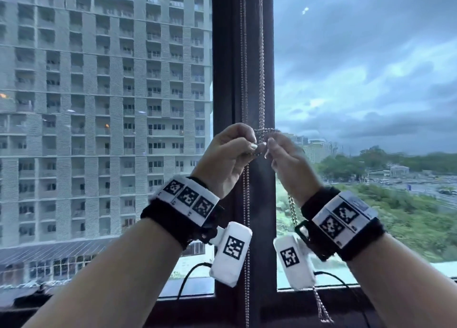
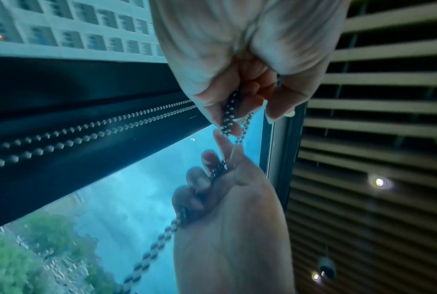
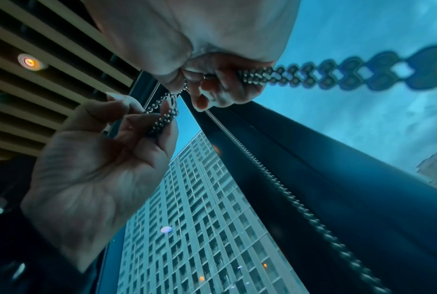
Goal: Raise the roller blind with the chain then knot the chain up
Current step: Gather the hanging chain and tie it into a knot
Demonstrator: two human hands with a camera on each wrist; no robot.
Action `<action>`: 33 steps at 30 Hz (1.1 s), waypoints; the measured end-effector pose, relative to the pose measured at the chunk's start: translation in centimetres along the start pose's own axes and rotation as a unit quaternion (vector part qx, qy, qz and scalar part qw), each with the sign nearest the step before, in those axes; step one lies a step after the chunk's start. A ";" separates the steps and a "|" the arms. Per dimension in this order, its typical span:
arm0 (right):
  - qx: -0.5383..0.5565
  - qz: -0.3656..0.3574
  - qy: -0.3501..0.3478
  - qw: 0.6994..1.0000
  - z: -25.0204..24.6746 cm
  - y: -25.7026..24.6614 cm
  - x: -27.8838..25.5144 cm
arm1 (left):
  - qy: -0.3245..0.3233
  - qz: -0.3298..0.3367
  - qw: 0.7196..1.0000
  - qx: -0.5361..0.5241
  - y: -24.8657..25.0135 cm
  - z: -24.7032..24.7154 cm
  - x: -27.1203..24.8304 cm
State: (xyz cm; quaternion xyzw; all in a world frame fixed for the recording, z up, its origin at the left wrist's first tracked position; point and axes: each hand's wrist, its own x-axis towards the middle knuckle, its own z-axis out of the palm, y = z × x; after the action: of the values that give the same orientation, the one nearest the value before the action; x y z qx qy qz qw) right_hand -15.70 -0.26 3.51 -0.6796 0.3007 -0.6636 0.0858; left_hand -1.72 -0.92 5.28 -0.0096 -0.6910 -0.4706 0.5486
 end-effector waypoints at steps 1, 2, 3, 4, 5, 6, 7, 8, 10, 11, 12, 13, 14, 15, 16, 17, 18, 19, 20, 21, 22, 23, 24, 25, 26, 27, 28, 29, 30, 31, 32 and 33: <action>0.010 0.008 -0.010 1.000 0.1 -0.6 0.4 | 0.010 0.001 0.999 -0.038 -0.2 0.2 -0.1; 0.031 0.020 -0.018 0.999 0.3 -1.2 0.6 | 0.021 0.003 0.997 -0.068 -0.4 0.4 -0.2; 0.051 0.029 -0.026 0.998 0.4 -1.7 0.8 | 0.032 0.006 0.995 -0.092 -0.6 0.6 -0.3; 0.061 0.031 -0.033 0.997 0.5 -2.1 1.0 | 0.043 0.010 0.993 -0.110 -0.8 0.7 -0.4; 0.058 0.026 -0.039 0.997 0.6 -2.3 1.1 | 0.054 0.014 0.991 -0.125 -1.1 0.8 -0.6; 0.049 0.020 -0.041 0.998 0.7 -2.4 1.2 | 0.066 0.016 0.988 -0.137 -1.2 0.9 -0.8; 0.042 0.019 -0.039 0.998 0.7 -2.5 1.2 | 0.076 0.017 0.986 -0.144 -1.3 0.8 -1.1; 0.035 0.020 -0.033 0.999 0.8 -2.5 1.1 | 0.086 0.020 0.986 -0.143 -1.4 0.8 -1.3; 0.011 0.025 -0.014 1.000 0.9 -2.1 0.9 | 0.115 0.030 0.988 -0.102 -1.3 0.7 -1.5; -0.002 0.028 -0.009 1.000 0.9 -1.9 0.7 | 0.134 0.034 0.989 -0.058 -1.2 0.6 -1.6; -0.008 0.033 -0.011 0.999 0.9 -1.8 0.6 | 0.153 0.040 0.987 0.002 -1.2 0.5 -1.6; -0.006 0.040 -0.019 0.999 0.9 -1.8 0.5 | 0.170 0.048 0.982 0.068 -1.2 0.5 -1.6; 0.006 0.048 -0.029 0.998 0.9 -1.9 0.3 | 0.187 0.057 0.972 0.127 -1.3 0.5 -1.7; 0.024 0.053 -0.038 0.998 1.0 -2.2 0.2 | 0.201 0.068 0.962 0.170 -1.2 0.5 -1.7; 0.047 0.058 -0.046 0.996 1.2 -2.4 0.0 | 0.215 0.080 0.952 0.200 -1.1 0.4 -1.6; 0.067 0.062 -0.050 0.995 1.4 -2.6 0.0 | 0.229 0.091 0.942 0.226 -1.1 0.4 -1.5; 0.083 0.067 -0.052 0.993 1.6 -2.7 -0.1 | 0.238 0.099 0.932 0.254 -1.0 0.3 -1.5; 0.091 0.072 -0.054 0.992 1.7 -2.7 -0.1 | 0.240 0.104 0.923 0.281 -0.8 0.2 -1.4; 0.092 0.079 -0.057 0.991 1.9 -2.7 -0.1 | 0.236 0.106 0.916 0.306 -0.7 0.0 -1.2; 0.092 0.090 -0.059 0.990 2.0 -2.7 -0.1 | 0.223 0.100 0.912 0.328 -0.5 -0.1 -1.1; 0.099 0.104 -0.060 0.988 2.2 -2.7 -0.1 | 0.202 0.088 0.912 0.346 -0.3 -0.4 -0.8; 0.118 0.119 -0.060 0.984 2.3 -2.7 -0.2 | 0.168 0.075 0.918 0.352 -0.2 -0.6 -0.5; 0.150 0.137 -0.065 0.977 2.5 -2.7 -0.3 | 0.132 0.054 0.928 0.343 0.0 -0.9 0.0; 0.194 0.154 -0.077 0.966 2.7 -2.7 -0.4 | 0.094 0.018 0.942 0.321 0.3 -1.1 0.3; 0.246 0.167 -0.097 0.950 2.8 -2.8 -0.6 | 0.054 -0.028 0.955 0.292 0.7 -1.2 0.5; 0.295 0.177 -0.117 0.932 2.9 -2.8 -0.7 | 0.010 -0.067 0.964 0.256 1.1 -1.3 0.7; 0.339 0.183 -0.135 0.913 2.9 -2.9 -0.8 | -0.029 -0.090 0.970 0.224 1.5 -1.3 0.7; 0.373 0.186 -0.151 0.896 2.8 -2.9 -0.9 | -0.057 -0.095 0.972 0.208 1.9 -1.3 0.7; 0.394 0.188 -0.163 0.885 2.7 -2.9 -0.9 | -0.064 -0.084 0.972 0.208 2.0 -1.5 0.7; 0.396 0.190 -0.171 0.882 2.5 -2.9 -0.9 | -0.056 -0.062 0.973 0.217 2.2 -1.6 0.7; 0.383 0.194 -0.170 0.887 2.3 -2.9 -1.0 | -0.035 -0.029 0.970 0.239 2.1 -1.8 0.7; 0.359 0.197 -0.161 0.898 2.1 -2.9 -1.0 | -0.012 0.010 0.962 0.274 2.1 -1.9 0.8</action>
State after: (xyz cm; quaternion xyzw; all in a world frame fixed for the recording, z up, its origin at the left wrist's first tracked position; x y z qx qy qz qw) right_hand -12.77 1.96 3.91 -0.6274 0.1519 -0.5777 0.4996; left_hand 0.51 -1.43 7.16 0.1283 -0.8002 -0.2571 0.5265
